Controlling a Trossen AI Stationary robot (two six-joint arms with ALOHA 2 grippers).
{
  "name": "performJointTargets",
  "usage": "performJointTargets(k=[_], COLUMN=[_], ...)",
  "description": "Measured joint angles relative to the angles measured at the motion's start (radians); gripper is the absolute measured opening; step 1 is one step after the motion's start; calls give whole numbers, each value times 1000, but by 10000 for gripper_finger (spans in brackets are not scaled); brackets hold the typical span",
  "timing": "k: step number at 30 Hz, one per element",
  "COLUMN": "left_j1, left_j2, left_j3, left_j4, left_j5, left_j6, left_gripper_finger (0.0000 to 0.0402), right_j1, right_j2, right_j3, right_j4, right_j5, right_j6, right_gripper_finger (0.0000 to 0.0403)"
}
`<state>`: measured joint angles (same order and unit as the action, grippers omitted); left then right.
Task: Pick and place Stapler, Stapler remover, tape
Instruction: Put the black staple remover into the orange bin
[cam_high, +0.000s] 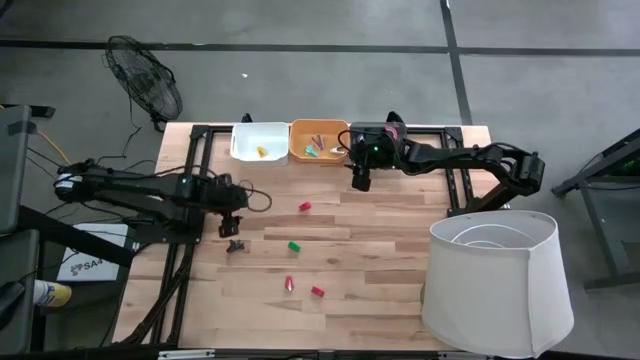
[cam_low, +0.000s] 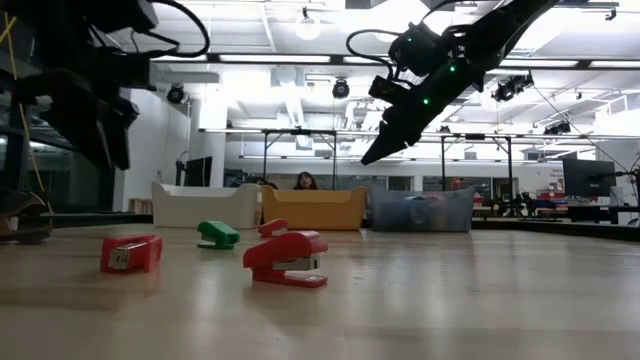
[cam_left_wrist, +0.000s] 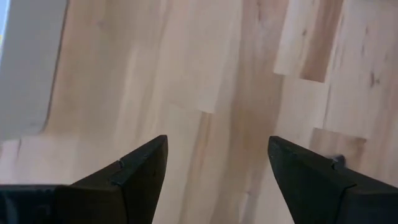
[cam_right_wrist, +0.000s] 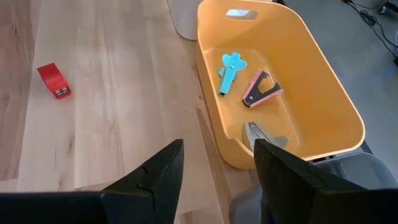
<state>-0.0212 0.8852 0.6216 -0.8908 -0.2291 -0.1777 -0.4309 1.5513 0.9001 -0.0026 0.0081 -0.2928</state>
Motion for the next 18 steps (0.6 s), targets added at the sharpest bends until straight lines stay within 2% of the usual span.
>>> performJointTargets(k=[18], left_j1=[-367], left_j2=[0], left_j3=[0], left_j4=[-152], left_j5=[-104], left_j6=[-471], left_gripper_finger=[272], right_j1=[0], right_j2=[0], right_j3=[0], right_j4=[-1], right_j5=[-6], right_j6=[4], right_gripper_finger=[187])
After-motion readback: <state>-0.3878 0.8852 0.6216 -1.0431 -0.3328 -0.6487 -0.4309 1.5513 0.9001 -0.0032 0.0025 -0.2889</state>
